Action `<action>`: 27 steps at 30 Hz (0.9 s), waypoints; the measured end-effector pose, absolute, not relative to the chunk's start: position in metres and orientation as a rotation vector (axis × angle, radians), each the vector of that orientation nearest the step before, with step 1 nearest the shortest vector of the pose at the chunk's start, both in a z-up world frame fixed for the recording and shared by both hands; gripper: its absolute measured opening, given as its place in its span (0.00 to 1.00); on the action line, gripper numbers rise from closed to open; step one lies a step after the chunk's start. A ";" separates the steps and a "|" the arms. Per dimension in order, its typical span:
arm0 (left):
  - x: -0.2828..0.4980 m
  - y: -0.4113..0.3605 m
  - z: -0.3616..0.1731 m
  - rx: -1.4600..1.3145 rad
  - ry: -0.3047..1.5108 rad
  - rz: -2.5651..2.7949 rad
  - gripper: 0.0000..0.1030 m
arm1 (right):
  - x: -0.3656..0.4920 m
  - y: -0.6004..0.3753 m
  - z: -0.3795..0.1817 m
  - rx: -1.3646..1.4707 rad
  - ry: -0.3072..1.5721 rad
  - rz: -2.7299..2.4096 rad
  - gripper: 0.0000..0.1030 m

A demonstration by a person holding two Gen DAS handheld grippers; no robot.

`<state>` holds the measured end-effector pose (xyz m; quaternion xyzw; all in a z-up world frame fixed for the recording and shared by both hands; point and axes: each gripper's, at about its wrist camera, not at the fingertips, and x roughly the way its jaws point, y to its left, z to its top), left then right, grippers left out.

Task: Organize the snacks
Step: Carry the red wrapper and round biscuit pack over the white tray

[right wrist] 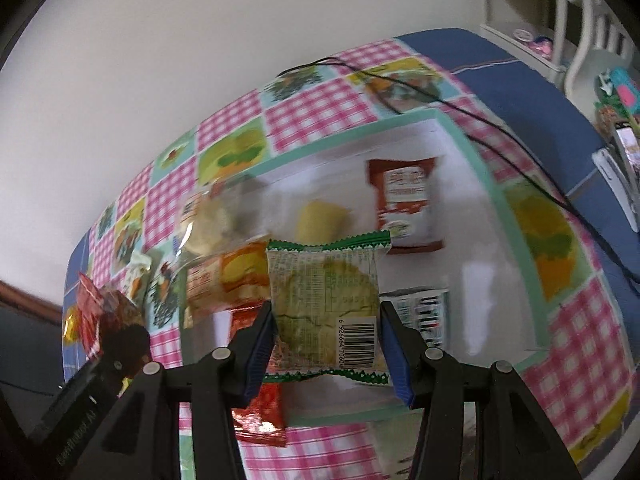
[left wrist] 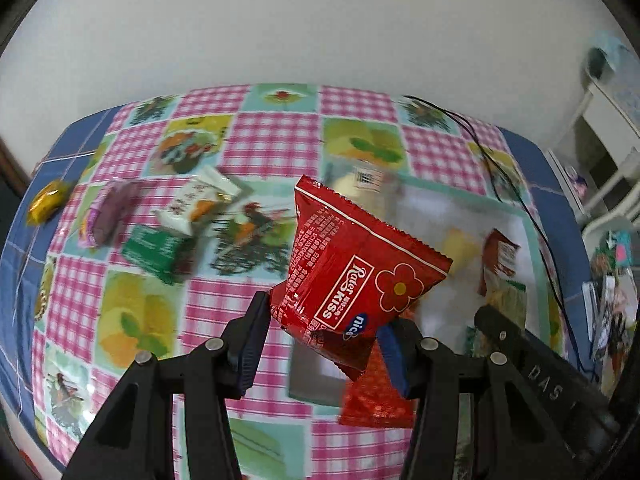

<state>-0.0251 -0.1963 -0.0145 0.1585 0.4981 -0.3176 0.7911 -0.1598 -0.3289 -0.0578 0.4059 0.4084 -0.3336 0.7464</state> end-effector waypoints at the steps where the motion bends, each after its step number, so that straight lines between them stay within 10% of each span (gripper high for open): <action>1: -0.028 -0.200 -0.015 0.350 1.071 -0.691 0.52 | -0.163 -0.331 -0.058 0.890 0.892 -0.736 0.52; 27: -0.060 -0.241 -0.041 0.485 1.071 -0.752 0.53 | -0.167 -0.342 -0.061 0.892 0.892 -0.733 0.52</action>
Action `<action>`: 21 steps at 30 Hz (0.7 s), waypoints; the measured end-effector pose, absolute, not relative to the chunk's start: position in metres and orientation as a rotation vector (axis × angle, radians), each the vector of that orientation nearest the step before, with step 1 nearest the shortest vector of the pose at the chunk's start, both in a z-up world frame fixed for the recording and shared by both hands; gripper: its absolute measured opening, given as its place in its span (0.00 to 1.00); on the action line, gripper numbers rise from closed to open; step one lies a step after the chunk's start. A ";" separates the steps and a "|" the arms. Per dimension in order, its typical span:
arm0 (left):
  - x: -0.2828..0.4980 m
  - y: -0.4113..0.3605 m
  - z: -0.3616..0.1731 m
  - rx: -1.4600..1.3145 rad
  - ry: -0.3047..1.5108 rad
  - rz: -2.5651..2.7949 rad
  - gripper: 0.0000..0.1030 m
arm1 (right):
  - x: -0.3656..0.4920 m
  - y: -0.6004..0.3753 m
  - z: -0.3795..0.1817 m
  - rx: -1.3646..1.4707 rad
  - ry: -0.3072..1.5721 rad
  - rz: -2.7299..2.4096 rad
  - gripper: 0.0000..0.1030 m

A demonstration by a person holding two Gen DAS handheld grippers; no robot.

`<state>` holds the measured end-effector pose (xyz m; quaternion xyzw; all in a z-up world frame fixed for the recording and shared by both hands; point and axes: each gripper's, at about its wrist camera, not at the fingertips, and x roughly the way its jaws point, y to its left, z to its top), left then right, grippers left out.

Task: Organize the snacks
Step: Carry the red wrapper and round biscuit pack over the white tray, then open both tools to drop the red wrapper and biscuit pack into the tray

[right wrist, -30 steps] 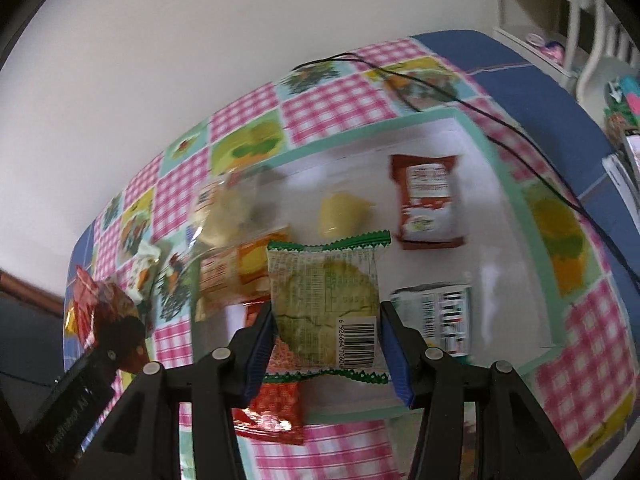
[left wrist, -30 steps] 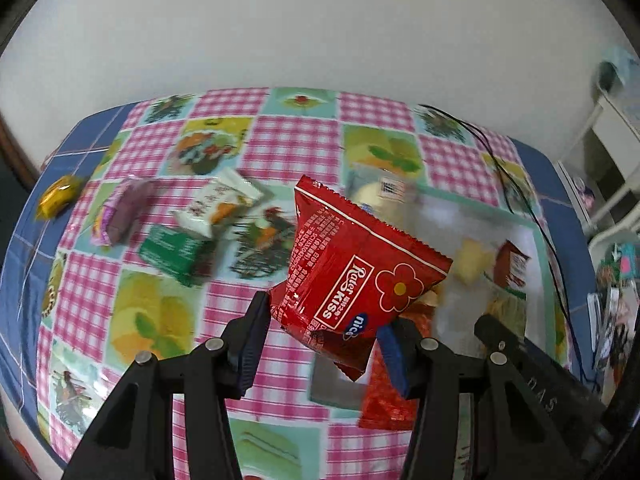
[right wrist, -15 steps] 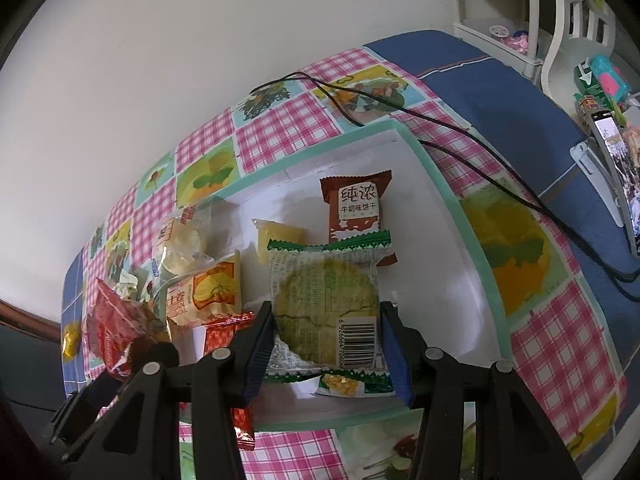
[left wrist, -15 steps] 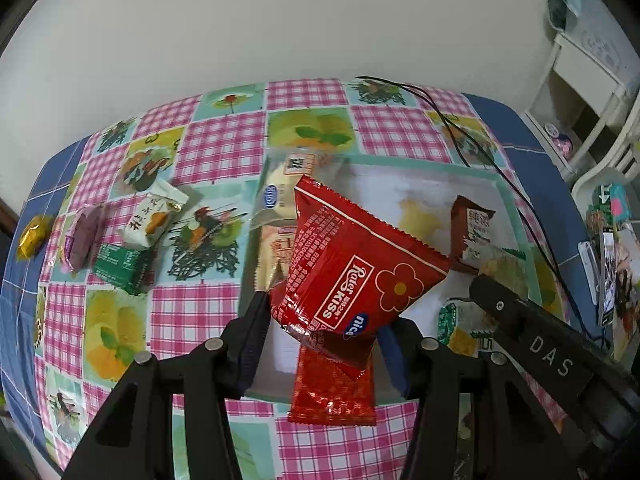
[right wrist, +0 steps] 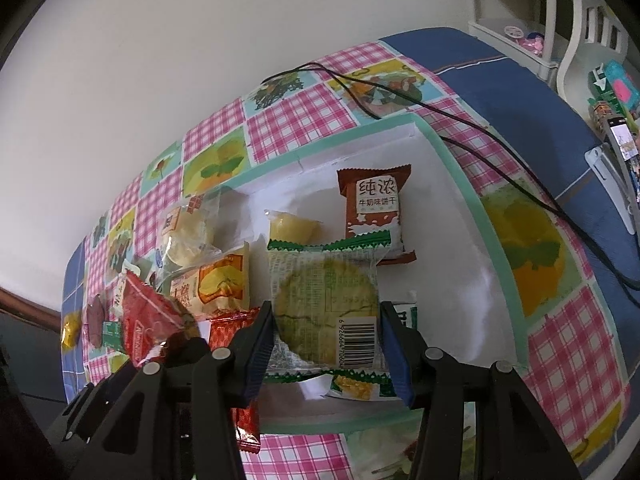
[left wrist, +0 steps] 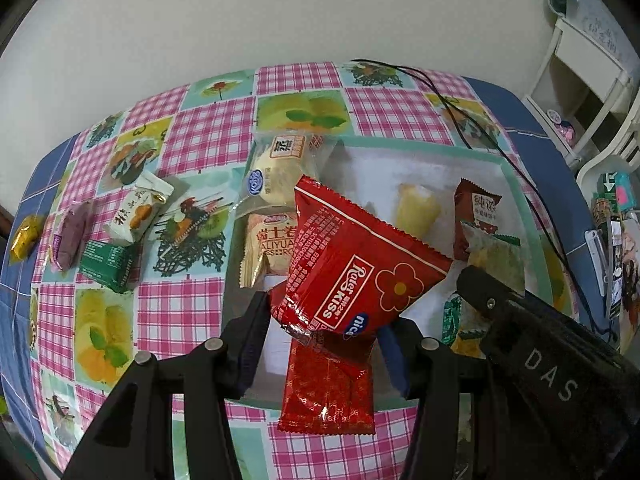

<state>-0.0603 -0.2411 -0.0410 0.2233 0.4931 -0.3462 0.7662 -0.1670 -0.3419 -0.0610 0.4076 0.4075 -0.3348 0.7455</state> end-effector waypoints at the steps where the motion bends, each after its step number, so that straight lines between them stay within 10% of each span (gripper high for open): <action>1: -0.060 -0.242 -0.043 0.485 1.076 -0.755 0.53 | -0.166 -0.342 -0.061 0.890 0.895 -0.731 0.52; 21: -0.047 -0.249 -0.073 0.467 1.179 -0.744 0.54 | -0.149 -0.344 -0.079 0.834 0.966 -0.721 0.53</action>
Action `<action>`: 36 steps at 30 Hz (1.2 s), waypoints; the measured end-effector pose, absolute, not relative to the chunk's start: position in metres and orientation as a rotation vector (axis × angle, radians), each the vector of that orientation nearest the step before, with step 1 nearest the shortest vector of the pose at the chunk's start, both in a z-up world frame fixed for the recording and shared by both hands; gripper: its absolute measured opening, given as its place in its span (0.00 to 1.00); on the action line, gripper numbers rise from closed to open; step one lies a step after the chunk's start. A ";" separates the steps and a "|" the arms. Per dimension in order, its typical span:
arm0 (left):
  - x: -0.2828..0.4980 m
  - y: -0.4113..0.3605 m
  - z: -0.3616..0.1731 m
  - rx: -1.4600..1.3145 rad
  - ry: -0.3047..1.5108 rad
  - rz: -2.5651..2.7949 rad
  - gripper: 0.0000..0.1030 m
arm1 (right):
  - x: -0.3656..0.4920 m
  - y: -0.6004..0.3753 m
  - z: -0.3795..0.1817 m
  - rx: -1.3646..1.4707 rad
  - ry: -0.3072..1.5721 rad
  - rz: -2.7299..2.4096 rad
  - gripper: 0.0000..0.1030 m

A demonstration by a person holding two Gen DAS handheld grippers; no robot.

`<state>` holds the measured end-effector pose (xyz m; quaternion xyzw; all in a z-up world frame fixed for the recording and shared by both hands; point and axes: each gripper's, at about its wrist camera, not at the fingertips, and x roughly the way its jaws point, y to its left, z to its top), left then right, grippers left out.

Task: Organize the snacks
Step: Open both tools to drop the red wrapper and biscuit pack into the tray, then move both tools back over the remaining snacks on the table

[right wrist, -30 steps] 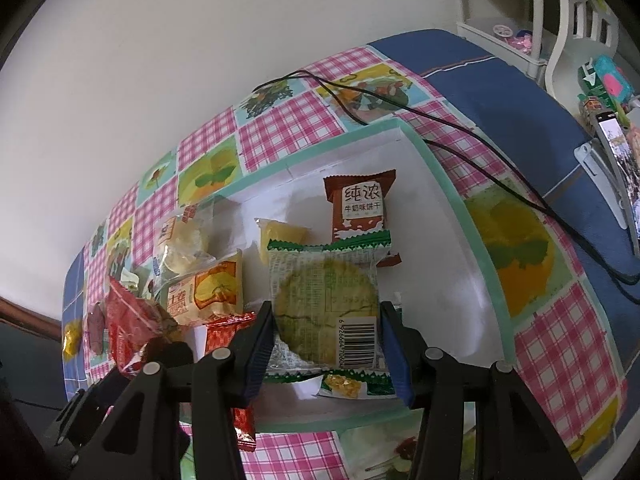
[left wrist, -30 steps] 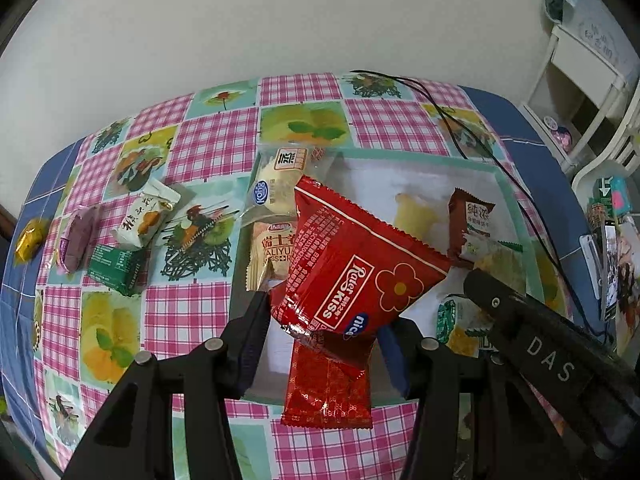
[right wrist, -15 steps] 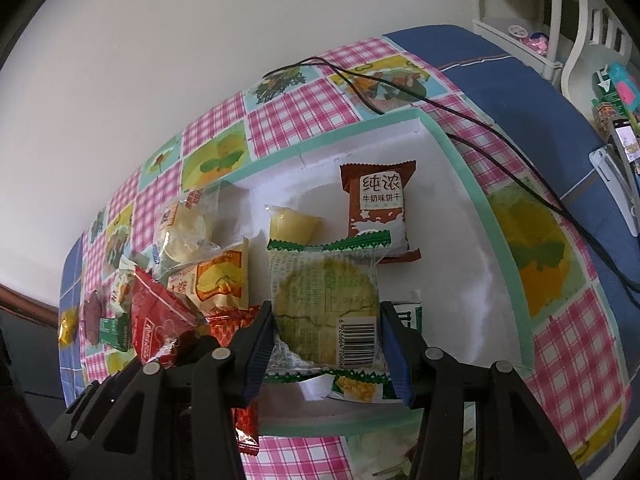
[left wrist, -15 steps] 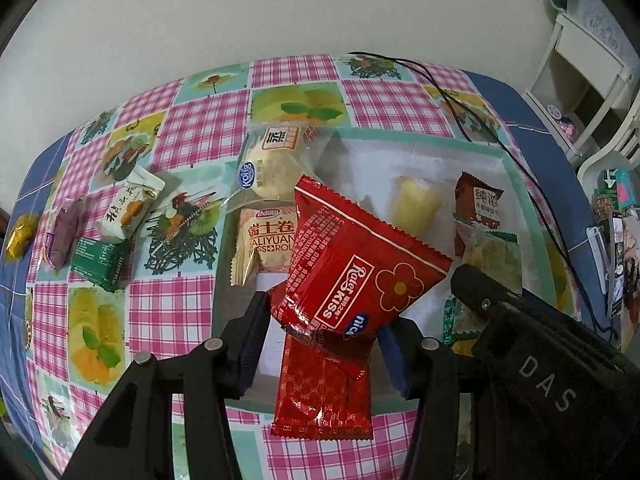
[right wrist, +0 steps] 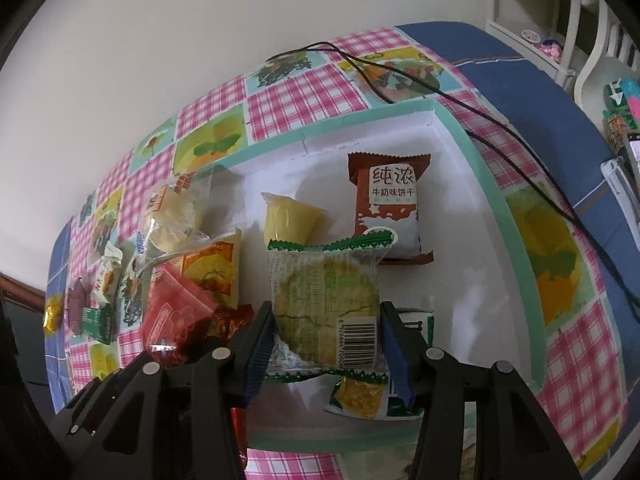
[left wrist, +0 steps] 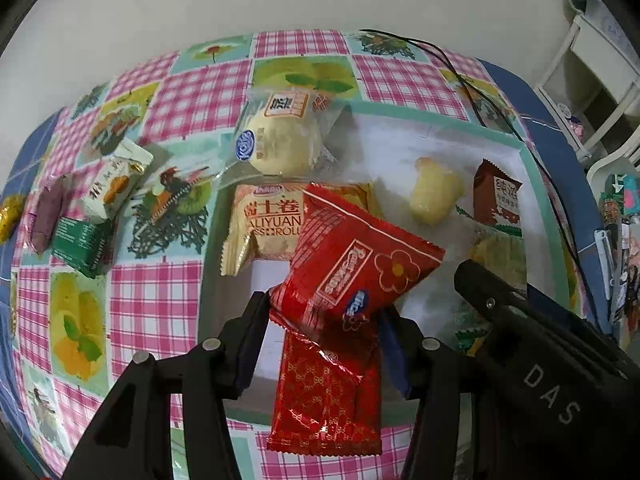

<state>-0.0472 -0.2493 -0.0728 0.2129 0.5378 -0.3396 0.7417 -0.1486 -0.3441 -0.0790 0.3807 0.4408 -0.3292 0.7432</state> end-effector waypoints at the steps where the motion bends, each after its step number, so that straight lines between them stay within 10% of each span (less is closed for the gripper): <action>1: -0.047 -0.249 -0.072 0.463 1.185 -0.748 0.54 | -0.148 -0.344 -0.078 0.829 0.970 -0.724 0.53; 27: -0.011 -0.196 -0.010 0.331 1.072 -0.645 0.67 | -0.161 -0.334 -0.017 0.759 0.892 -0.775 0.63; 36: -0.003 -0.188 -0.010 0.343 1.020 -0.590 0.95 | -0.153 -0.333 -0.028 0.758 0.942 -0.774 0.86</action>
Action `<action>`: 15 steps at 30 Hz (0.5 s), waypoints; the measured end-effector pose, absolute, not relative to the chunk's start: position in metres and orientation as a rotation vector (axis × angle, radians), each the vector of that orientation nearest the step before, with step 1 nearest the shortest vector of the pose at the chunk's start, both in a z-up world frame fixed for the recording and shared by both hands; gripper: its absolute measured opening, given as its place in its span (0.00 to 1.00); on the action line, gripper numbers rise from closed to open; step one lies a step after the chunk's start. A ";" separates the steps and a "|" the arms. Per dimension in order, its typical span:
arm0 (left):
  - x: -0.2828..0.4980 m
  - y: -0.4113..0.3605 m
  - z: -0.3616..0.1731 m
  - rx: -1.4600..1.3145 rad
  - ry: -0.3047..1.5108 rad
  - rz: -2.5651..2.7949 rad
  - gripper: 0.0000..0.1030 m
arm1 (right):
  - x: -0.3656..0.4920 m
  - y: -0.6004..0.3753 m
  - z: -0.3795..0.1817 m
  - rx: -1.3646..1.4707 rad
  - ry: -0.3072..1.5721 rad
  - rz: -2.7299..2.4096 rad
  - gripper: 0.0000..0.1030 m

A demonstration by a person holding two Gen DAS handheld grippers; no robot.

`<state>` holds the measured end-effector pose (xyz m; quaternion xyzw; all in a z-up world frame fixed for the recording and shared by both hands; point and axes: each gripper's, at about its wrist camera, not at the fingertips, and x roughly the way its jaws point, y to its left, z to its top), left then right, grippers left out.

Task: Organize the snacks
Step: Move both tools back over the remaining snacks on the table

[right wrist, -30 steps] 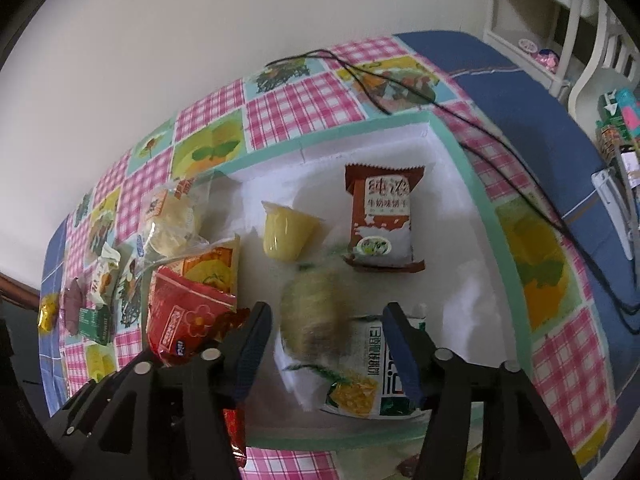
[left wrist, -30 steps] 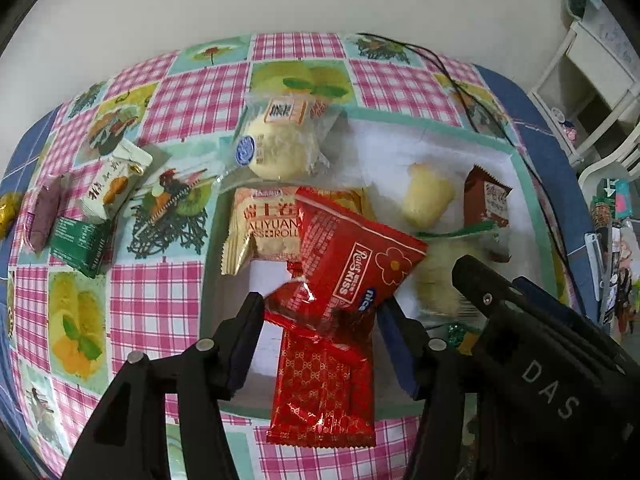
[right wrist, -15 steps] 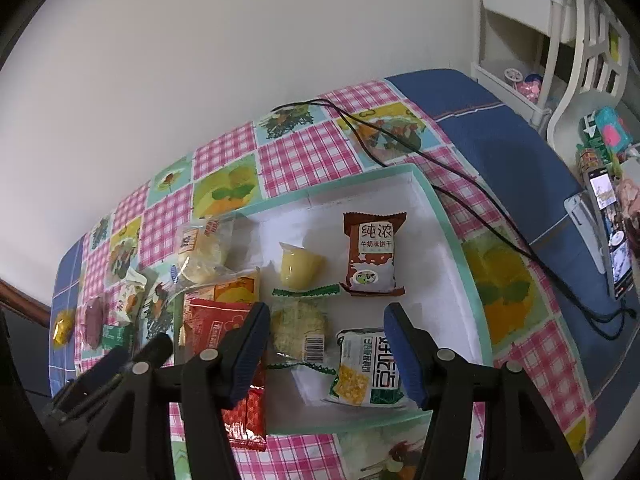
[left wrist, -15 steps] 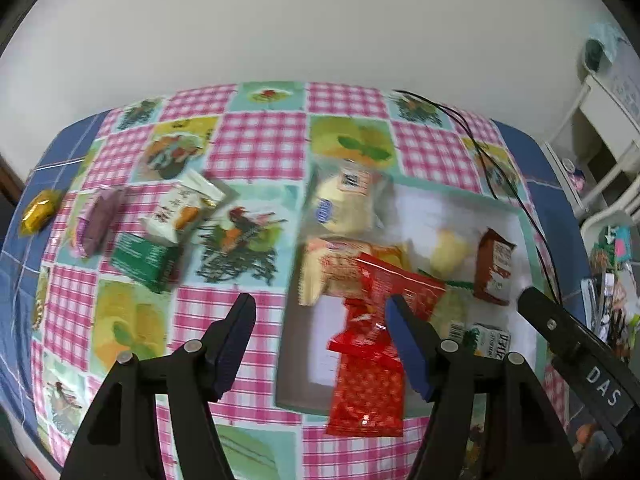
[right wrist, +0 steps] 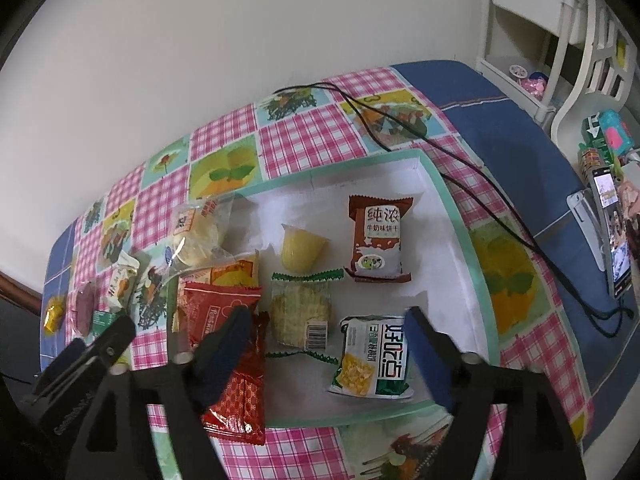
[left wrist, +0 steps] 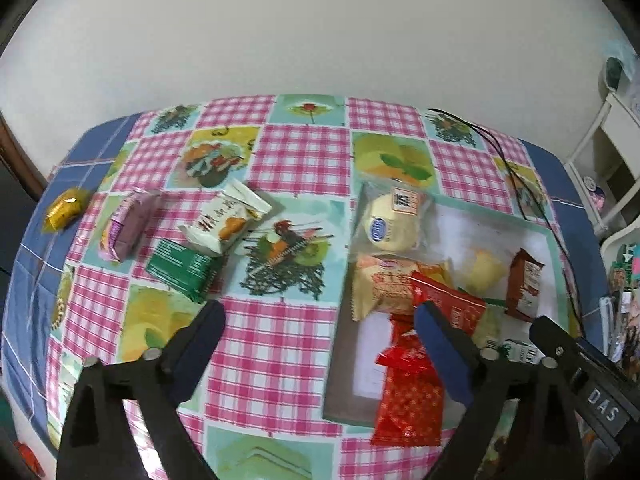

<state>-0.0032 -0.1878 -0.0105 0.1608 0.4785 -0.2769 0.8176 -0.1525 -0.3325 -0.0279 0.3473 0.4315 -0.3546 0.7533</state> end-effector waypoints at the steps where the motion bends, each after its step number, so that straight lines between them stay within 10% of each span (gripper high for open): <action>1: -0.002 -0.187 -0.011 0.347 1.013 -0.583 0.95 | -0.152 -0.332 -0.030 0.760 0.946 -0.772 0.92; 15: 0.009 -0.174 -0.006 0.323 0.947 -0.552 0.97 | -0.142 -0.325 -0.029 0.673 0.945 -0.760 1.00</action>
